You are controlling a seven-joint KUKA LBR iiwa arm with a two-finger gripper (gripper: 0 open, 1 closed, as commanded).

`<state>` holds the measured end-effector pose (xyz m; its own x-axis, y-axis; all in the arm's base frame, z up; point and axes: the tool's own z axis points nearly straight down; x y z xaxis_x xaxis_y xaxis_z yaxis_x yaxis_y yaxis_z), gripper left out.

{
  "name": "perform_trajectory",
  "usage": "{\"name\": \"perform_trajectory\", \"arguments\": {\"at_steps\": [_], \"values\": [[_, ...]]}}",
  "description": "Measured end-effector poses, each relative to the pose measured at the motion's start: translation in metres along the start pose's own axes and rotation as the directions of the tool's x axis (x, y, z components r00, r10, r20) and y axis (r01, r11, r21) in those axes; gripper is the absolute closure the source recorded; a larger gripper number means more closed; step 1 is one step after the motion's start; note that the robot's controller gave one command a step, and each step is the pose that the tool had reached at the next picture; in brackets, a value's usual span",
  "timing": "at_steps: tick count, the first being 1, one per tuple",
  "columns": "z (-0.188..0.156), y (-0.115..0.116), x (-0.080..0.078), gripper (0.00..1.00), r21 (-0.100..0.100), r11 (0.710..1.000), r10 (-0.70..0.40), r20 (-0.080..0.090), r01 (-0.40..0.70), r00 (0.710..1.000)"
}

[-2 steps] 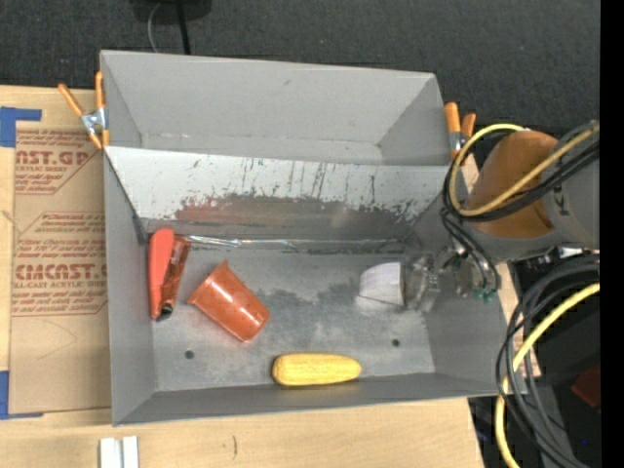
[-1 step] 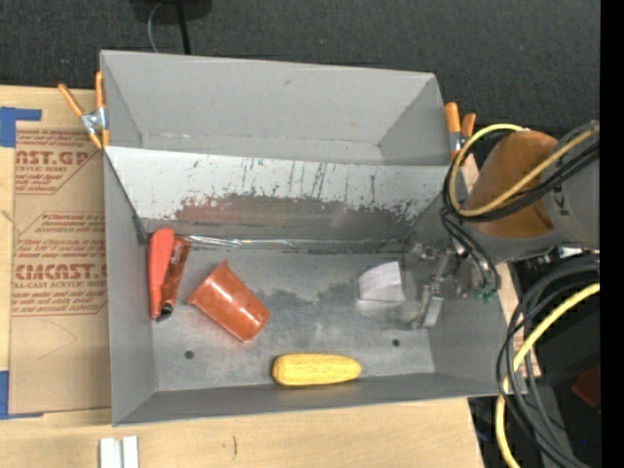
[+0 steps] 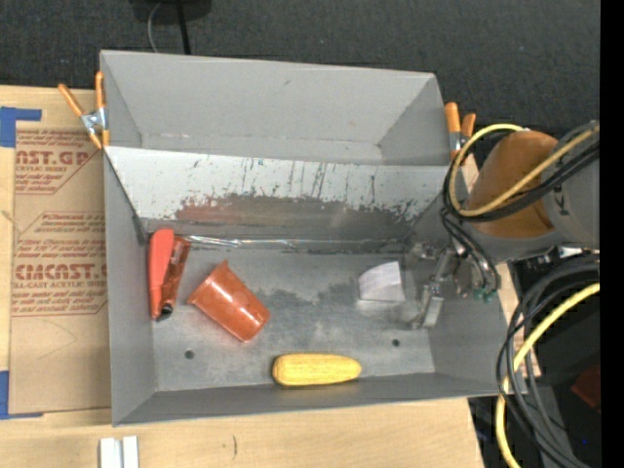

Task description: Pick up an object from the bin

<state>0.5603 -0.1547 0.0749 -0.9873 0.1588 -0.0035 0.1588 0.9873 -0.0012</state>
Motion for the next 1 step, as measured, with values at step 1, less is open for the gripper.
{"name": "perform_trajectory", "arguments": {"at_steps": [1], "values": [[-0.0012,0.0097,-0.0025,0.00,0.002,0.998,-0.063,0.000,0.063,0.998]]}}
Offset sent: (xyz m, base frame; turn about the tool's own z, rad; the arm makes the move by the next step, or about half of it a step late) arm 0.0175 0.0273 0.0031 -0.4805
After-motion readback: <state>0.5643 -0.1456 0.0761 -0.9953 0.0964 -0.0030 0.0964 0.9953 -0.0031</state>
